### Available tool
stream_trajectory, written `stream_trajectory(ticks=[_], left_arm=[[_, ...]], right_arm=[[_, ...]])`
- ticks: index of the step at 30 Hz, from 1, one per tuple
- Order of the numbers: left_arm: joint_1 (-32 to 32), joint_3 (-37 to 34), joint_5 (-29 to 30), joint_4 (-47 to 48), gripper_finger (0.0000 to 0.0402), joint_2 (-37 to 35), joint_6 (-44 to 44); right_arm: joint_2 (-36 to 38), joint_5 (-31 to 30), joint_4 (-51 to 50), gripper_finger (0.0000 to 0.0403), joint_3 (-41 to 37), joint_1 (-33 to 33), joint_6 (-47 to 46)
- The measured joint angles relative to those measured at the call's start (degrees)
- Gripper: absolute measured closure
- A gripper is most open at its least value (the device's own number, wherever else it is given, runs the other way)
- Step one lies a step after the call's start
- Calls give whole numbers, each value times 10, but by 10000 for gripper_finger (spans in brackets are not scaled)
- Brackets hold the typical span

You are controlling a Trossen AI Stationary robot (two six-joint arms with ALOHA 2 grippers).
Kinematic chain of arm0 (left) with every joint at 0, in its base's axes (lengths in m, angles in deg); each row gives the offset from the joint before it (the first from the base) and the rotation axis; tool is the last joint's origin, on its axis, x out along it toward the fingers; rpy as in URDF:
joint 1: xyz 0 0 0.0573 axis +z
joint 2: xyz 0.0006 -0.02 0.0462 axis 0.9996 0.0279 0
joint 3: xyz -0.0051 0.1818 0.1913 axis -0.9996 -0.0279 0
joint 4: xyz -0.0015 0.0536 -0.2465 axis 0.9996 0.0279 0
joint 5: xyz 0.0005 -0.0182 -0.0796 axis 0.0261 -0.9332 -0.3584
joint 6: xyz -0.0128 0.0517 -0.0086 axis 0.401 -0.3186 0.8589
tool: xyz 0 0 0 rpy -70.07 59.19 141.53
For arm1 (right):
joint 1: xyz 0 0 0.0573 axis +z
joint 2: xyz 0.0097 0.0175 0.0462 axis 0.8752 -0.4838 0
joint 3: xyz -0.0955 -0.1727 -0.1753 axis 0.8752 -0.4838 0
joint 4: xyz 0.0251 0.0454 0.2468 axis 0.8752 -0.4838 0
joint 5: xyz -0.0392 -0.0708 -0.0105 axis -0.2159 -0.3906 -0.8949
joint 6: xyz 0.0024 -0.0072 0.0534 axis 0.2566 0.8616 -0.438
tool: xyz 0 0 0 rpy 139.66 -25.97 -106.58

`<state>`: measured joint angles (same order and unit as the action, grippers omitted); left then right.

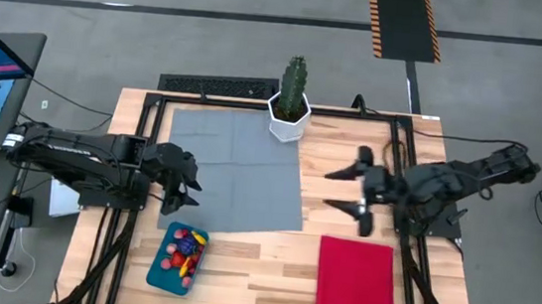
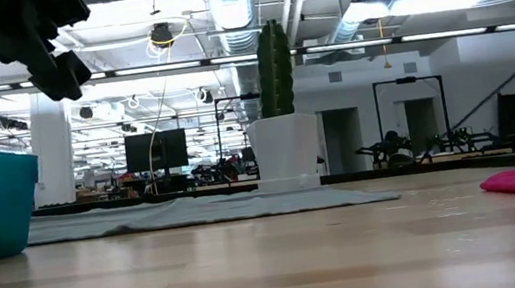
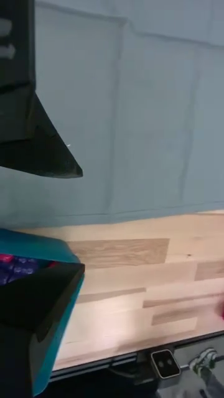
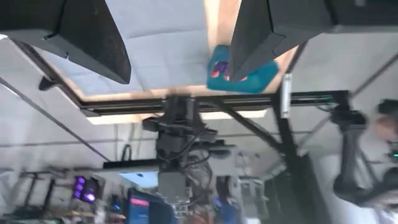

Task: Pick and placing Produce into tupperware
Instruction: Return to Home Position

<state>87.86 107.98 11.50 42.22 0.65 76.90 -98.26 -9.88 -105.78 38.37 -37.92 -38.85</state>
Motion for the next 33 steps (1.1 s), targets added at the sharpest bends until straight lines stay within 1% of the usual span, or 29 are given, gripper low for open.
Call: stream_trajectory(ticks=[3, 6, 9, 13, 17, 19, 21, 24, 26, 29, 33], left_arm=[[0, 0, 1, -1, 178, 1, 0], [4, 0, 1, -8, 178, 1, 0], [13, 0, 2, -10, 178, 1, -6], [30, 0, -10, -8, 178, 1, -23], [32, 0, -16, -4, 178, 1, -45], [33, 0, -10, 20, 178, 1, -43], [38, 0, 27, 48, 178, 1, -12], [42, 0, 104, 72, 178, 1, 27], [42, 0, 130, 78, 178, 1, 51], [42, 0, 125, 85, 178, 1, 77], [42, 0, 84, 86, 178, 1, 77]], right_arm=[[85, -3, 45, 106, -97, 20, -2], [150, -8, 86, 106, -176, 34, -9], [191, -15, 95, 106, -228, 40, 2], [221, -16, 103, 106, -266, 43, 6], [233, -16, 103, 106, -290, 42, -8], [237, -16, 98, 106, -301, 39, -10], [238, -16, 75, 106, -305, 37, -11], [229, -16, 39, 107, -305, 38, -37], [214, -16, 37, 107, -305, 35, -53], [196, -16, 37, 107, -306, 31, -54], [168, -16, 36, 107, -306, 22, -52]])
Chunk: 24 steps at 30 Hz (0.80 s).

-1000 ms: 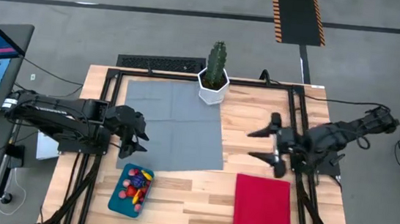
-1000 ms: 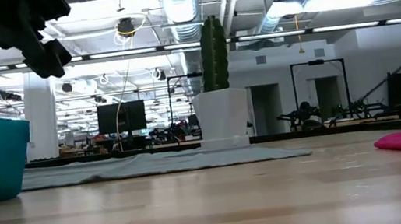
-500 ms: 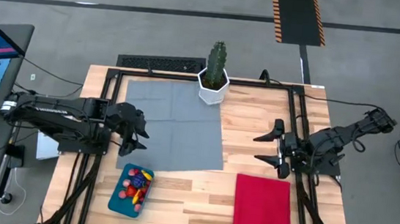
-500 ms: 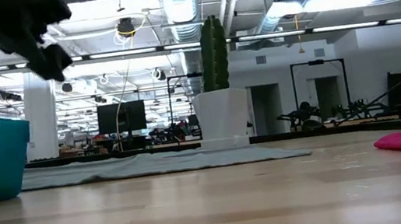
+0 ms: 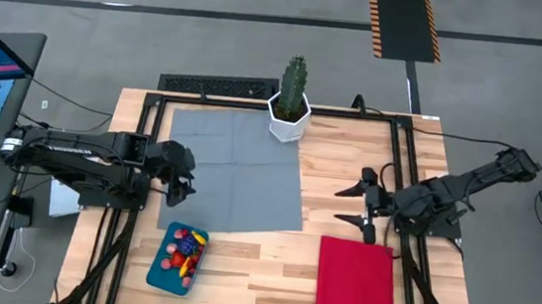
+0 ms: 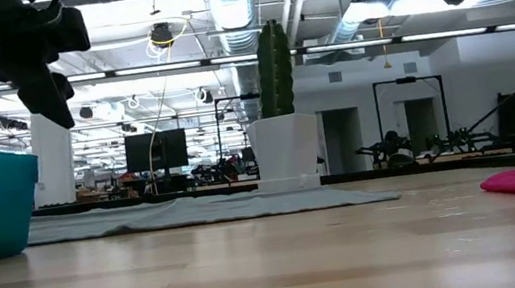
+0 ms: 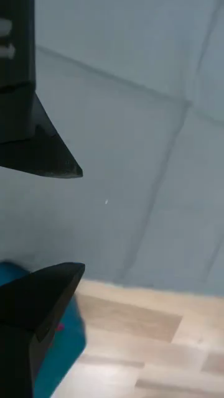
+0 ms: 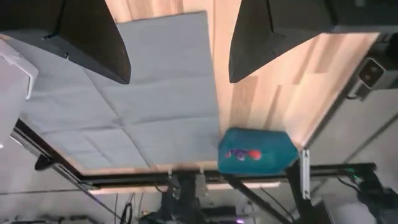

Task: Pick and placing Produce into tupperware
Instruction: Return to Home Position

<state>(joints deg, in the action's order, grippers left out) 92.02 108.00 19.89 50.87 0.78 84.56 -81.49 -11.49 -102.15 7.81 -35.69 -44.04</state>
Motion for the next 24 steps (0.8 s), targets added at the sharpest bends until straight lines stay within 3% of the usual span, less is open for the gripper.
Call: stream_trajectory(ticks=[14, 19, 24], left_arm=[[4, 0, -14, 32, 178, 0, 30], [4, 0, 10, 32, 178, 0, 19], [4, 0, 24, 30, 178, 0, 16]], right_arm=[[-108, 0, 1, 107, 0, -4, 0], [-197, -154, 85, 107, 1, -19, -118], [-275, -148, 122, 107, 1, -42, -138]])
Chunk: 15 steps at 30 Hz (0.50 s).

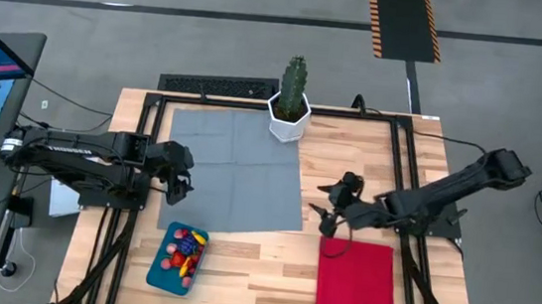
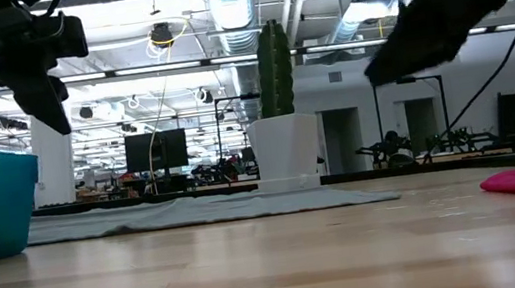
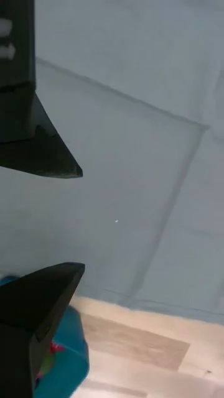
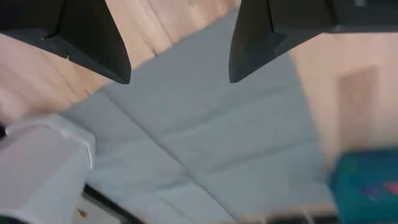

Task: Pick and placing Produce into tupperware
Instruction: Return to Home Position

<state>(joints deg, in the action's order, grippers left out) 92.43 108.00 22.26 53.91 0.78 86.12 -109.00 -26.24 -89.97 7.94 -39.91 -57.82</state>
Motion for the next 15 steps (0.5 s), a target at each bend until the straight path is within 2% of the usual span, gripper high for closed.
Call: stream_trajectory(ticks=[4, 6, 11, 15], left_arm=[[0, 0, 24, -10, 178, 0, -18], [0, 0, 26, -9, 178, 0, -18], [0, 0, 24, -9, 178, 0, -15], [0, 0, 24, -15, 178, 0, -11]], right_arm=[[-53, 2, 2, 107, 0, -21, -23], [-61, 27, -1, 107, -1, -43, -26], [-33, 181, 0, 107, -1, -92, -71], [7, 256, -9, 107, -1, -131, -78]])
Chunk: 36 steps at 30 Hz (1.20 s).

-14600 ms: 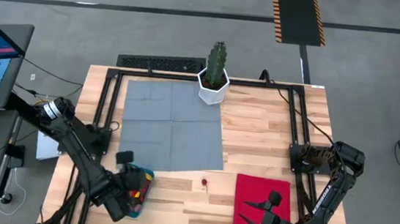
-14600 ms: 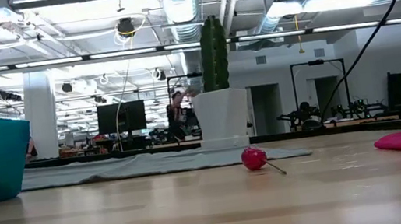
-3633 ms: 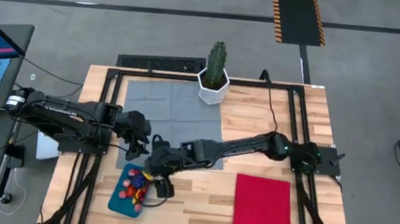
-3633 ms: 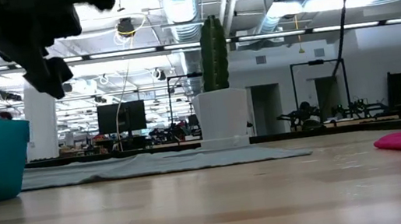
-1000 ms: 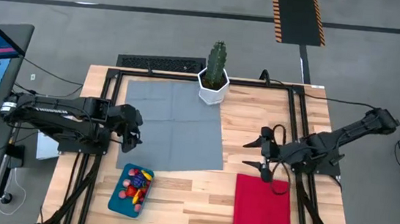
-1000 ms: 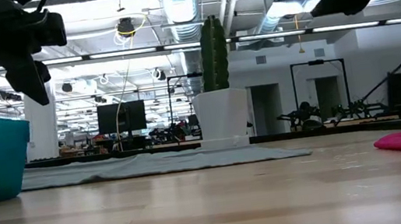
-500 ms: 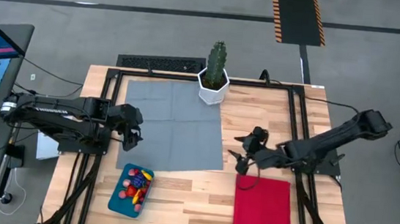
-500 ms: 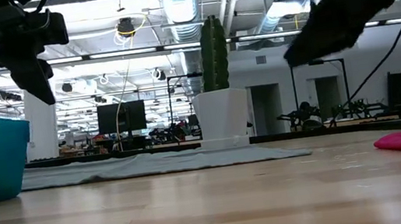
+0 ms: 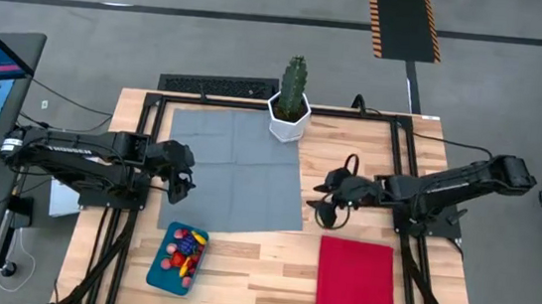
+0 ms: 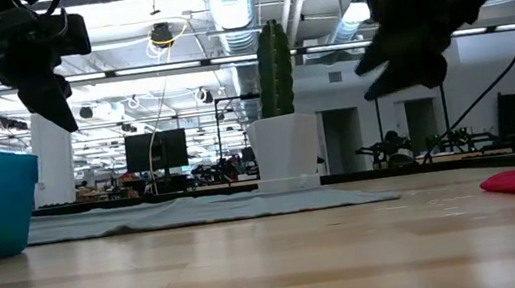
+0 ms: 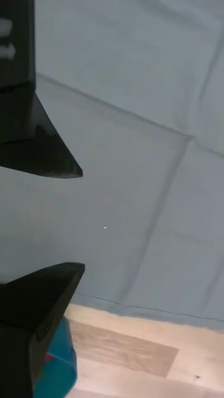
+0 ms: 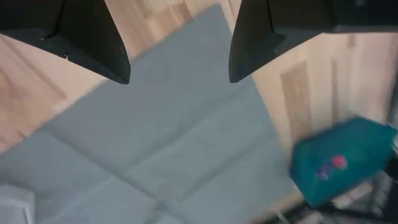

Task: Pick and placing Produce into tupperware
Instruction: Return to Home Position

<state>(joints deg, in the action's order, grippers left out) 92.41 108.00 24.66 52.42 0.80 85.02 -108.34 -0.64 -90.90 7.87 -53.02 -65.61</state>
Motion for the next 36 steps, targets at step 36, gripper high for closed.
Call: stream_trajectory(ticks=[36], left_arm=[[0, 0, -45, -84, 178, 0, -23]], right_arm=[[409, -66, 241, 107, -247, 174, 330]])
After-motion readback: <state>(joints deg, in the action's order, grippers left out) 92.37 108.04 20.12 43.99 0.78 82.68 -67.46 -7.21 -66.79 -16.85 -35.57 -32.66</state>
